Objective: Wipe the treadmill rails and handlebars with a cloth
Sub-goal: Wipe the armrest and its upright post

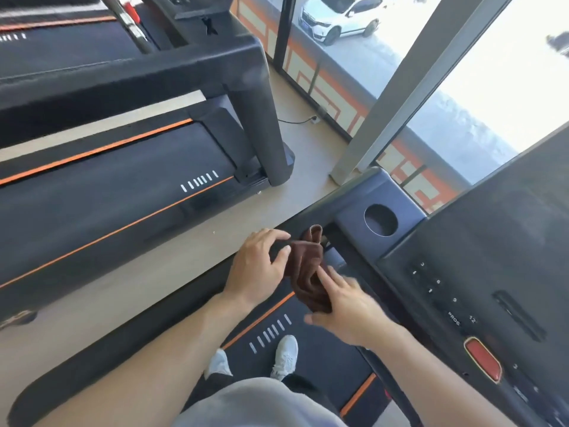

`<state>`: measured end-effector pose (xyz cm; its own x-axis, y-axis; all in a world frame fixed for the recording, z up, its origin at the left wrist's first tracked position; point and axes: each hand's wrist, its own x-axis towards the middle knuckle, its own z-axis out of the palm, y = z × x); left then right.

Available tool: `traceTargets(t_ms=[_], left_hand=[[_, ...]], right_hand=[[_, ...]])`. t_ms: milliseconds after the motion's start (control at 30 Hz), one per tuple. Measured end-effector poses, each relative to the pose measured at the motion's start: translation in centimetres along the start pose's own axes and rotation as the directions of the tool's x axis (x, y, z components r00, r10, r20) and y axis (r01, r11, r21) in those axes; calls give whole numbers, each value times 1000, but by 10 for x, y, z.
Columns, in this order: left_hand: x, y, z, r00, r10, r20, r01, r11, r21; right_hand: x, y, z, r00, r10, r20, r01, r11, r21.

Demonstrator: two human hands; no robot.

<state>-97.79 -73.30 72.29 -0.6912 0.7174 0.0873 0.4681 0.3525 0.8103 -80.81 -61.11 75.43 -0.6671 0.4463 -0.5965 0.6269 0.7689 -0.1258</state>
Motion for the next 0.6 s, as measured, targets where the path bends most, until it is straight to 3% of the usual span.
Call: traceTargets(t_ms=[33,167,300,400,500,600], left_hand=[[-2,1,7,999,-1,50,3,999,-41],[-18,1,34,964,-44,261,48,999,-10],[-28,0,41,951,-136,277,155,987,-48],[-32,3,39,950,-165,266,181,983,-38],[-42,4,38,945,-229,235,239,971,-15],[-59,6,46,925,-311,217,312,950,27]], right_hand=[[0,0,12,1000,10,14,-11,999,42],[7,4,33,984,63,-165,-50,995,81],[22,-2,33,972,83,-220,-85,996,1],[36,2,33,956,2,-293,-15,999,-43],[44,16,28,968,-13,-249,45,992,121],[43,29,16,995,-27,-93,71,860,506]])
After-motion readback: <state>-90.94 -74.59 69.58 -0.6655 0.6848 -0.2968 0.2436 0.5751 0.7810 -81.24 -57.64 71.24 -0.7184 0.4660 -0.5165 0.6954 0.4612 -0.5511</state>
